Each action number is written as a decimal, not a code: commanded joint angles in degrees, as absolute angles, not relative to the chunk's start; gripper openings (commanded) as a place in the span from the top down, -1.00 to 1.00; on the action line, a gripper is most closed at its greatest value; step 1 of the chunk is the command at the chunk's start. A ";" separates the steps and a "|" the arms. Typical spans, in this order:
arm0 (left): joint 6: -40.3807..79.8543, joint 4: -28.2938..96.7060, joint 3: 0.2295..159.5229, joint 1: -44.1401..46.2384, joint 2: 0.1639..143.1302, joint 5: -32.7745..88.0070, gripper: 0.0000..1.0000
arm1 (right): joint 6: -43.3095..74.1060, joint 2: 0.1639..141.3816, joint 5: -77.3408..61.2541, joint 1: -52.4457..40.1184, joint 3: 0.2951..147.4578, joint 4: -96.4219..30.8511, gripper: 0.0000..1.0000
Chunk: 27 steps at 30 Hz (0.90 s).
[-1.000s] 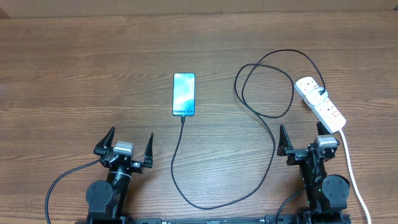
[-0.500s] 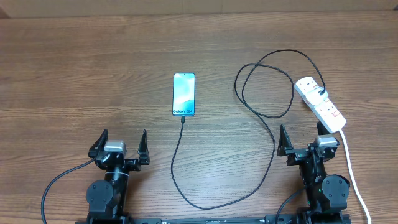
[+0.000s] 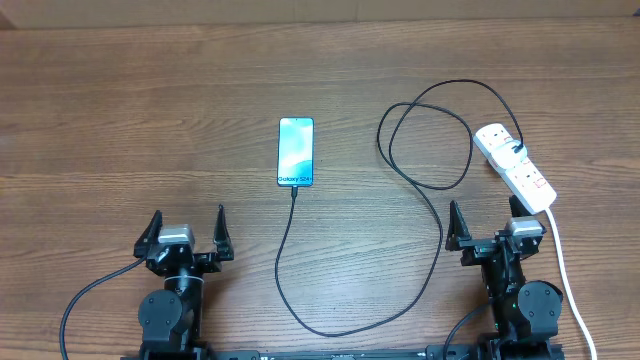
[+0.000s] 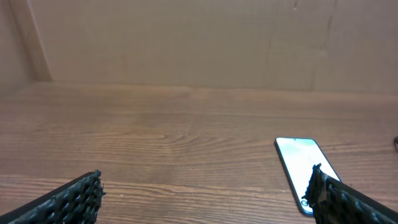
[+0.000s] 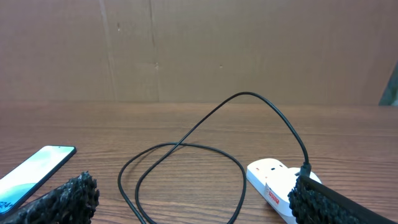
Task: Plug charger to phone and switch on socket
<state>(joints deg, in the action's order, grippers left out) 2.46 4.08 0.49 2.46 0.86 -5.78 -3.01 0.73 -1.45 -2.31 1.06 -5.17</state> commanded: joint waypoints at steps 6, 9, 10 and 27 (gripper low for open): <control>1.98 4.01 0.23 1.85 0.19 -7.49 -0.99 | -3.05 0.16 -1.15 -2.57 0.45 -4.82 -1.00; 0.36 4.08 0.23 1.85 0.19 -6.33 -0.99 | -3.07 0.16 -1.15 -2.57 0.45 -4.82 -1.00; -0.60 4.08 0.23 1.85 0.19 -6.28 -0.99 | -3.05 0.16 -1.15 -2.57 0.45 -4.82 -1.00; -2.61 4.08 0.27 1.85 0.21 -4.43 -0.99 | -3.07 0.16 -1.15 -2.57 0.45 -4.82 -1.00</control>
<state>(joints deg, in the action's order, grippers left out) -1.67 4.10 0.49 2.46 0.86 -5.06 -2.98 0.73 -1.45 -2.31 1.06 -5.15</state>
